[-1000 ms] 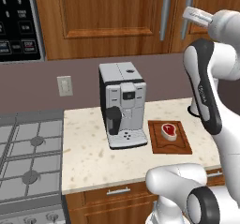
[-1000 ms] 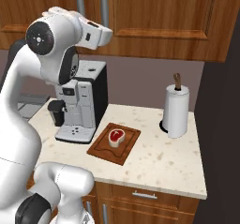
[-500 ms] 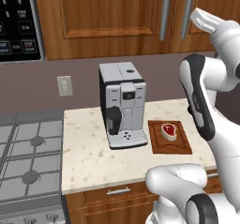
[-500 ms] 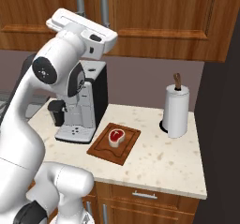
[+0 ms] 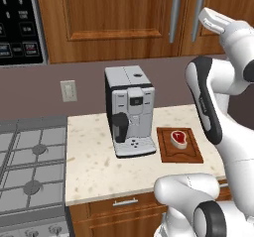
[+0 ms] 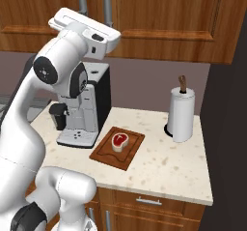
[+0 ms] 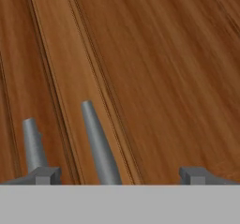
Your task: Open the cabinet, retrieve the rolling pin, and place it next to the meat on the cutting board to prepare for tenderizing.
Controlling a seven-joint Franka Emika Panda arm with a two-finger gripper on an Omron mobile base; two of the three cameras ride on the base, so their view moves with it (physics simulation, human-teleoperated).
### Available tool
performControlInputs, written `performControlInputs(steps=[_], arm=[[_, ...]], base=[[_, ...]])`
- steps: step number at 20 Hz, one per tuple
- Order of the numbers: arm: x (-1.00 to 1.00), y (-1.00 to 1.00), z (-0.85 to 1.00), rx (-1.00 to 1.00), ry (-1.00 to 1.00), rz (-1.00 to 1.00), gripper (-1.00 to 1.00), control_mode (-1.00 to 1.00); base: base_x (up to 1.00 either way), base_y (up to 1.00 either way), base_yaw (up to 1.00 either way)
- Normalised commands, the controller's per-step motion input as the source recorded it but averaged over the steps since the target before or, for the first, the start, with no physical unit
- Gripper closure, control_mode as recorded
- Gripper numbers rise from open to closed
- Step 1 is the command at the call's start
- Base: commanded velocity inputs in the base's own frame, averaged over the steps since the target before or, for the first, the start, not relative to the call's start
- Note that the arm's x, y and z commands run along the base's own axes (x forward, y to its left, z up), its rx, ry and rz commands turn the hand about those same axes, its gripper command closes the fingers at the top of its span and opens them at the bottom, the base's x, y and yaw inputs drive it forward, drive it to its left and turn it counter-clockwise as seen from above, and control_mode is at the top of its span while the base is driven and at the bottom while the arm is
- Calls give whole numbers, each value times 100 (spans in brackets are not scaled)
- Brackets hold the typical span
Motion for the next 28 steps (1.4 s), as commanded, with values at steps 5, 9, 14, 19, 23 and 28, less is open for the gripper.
performControlInputs(steps=[5, 9, 14, 19, 23, 28], arm=[[0, 0, 0, 0, 2, 0, -100, -100], [0, 0, 0, 0, 0, 0, -100, -100], [0, 0, 0, 0, 0, 0, -100, -100], [3, 0, 0, 0, 4, 3, -100, -100], [24, 5, 0, 0, 18, 2, -100, -100], [19, 3, 0, 0, 22, 3, -100, -100]], base=[[0, 0, 0], [0, 0, 0], [0, 0, 0], [0, 0, 0], [0, 0, 0], [0, 0, 0]])
